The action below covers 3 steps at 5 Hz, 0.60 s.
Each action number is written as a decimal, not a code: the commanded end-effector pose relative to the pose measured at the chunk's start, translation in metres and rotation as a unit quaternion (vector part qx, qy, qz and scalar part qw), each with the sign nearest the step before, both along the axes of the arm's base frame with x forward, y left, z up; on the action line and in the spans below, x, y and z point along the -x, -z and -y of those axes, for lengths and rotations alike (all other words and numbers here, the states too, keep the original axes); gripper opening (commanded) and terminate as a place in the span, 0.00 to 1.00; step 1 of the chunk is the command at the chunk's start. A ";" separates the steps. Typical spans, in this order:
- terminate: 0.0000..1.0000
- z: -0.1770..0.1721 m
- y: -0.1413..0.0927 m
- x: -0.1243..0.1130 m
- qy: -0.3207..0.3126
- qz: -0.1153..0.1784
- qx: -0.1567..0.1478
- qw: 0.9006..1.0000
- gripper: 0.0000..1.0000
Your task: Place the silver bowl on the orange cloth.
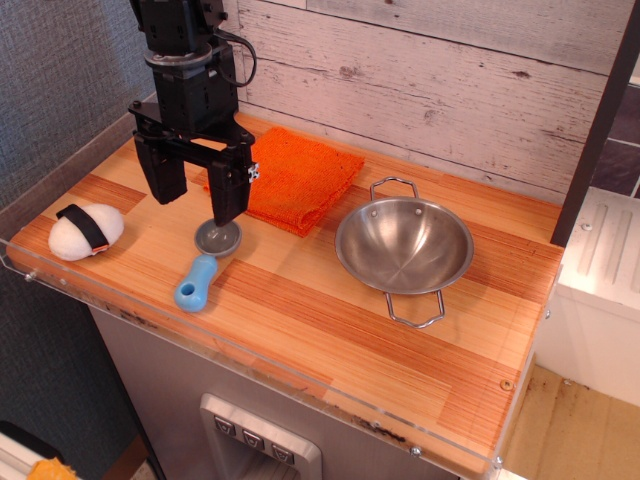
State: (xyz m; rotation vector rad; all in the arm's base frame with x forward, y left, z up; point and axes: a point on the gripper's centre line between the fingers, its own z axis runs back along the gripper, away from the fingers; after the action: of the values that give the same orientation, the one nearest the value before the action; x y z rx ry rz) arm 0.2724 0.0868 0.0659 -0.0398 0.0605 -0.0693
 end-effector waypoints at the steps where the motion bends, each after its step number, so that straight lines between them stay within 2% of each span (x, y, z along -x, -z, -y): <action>1: 0.00 0.000 0.000 0.000 0.000 0.000 0.000 1.000 1.00; 3: 0.00 0.046 0.008 -0.021 0.019 0.015 -0.001 1.000 1.00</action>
State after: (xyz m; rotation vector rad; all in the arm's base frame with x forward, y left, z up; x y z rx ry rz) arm 0.2891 0.0382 0.0478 -0.0450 0.0626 -0.0984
